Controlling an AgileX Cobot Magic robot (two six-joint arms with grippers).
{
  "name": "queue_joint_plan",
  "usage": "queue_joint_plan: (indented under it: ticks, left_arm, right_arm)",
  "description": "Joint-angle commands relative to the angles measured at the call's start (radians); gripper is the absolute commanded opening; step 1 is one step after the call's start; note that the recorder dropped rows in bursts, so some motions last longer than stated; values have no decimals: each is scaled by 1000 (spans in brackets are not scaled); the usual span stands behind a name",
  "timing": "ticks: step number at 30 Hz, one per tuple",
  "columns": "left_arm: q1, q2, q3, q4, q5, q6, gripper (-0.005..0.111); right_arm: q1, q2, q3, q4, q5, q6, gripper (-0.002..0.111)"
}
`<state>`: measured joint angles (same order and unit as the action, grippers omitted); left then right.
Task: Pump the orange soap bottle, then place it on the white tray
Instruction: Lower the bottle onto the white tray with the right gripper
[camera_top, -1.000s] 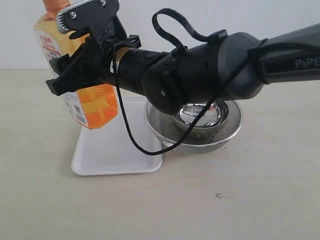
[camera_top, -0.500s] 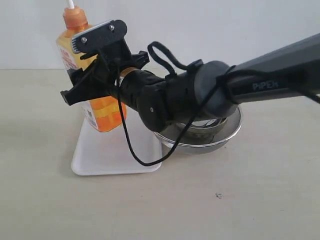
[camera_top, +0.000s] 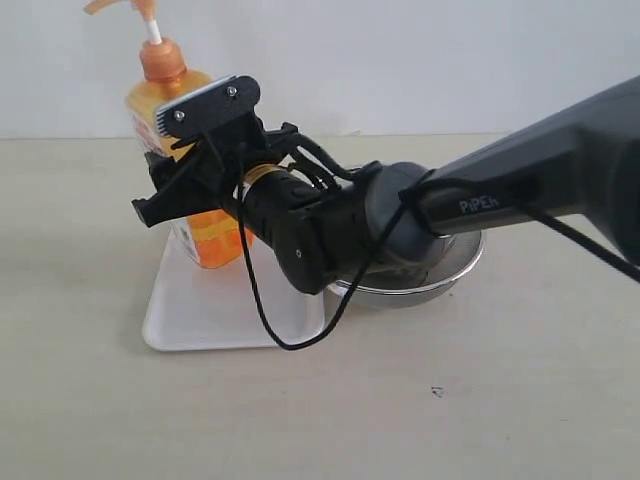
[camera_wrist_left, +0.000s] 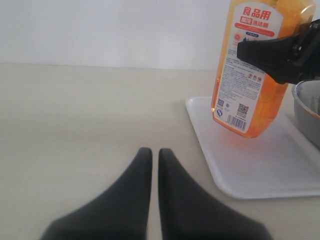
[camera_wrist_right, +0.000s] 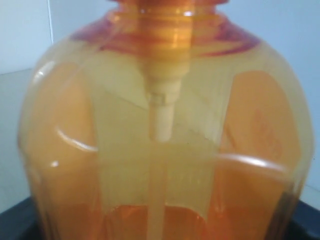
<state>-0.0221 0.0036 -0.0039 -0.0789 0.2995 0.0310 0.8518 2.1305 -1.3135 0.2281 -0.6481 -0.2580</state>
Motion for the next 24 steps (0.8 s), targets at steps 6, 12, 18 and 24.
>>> queue_joint_plan:
  ticks: [6,12,18,24]
  left_arm:
    - [2,-4,4,-7,-6,4,5]
    - [2,-4,4,-7,-6,4,5]
    - [2,-4,4,-7,-6,4,5]
    - [2,-4,4,-7,-6,4,5]
  right_arm:
    - [-5,-13,-14,83,-115,-27,0]
    - [-5,-13,-14,103,-115,-65,0]
    - [-5,-13,-14,154,-88,-78,0]
    - [-5,-13,-14,194,-82,-103,0]
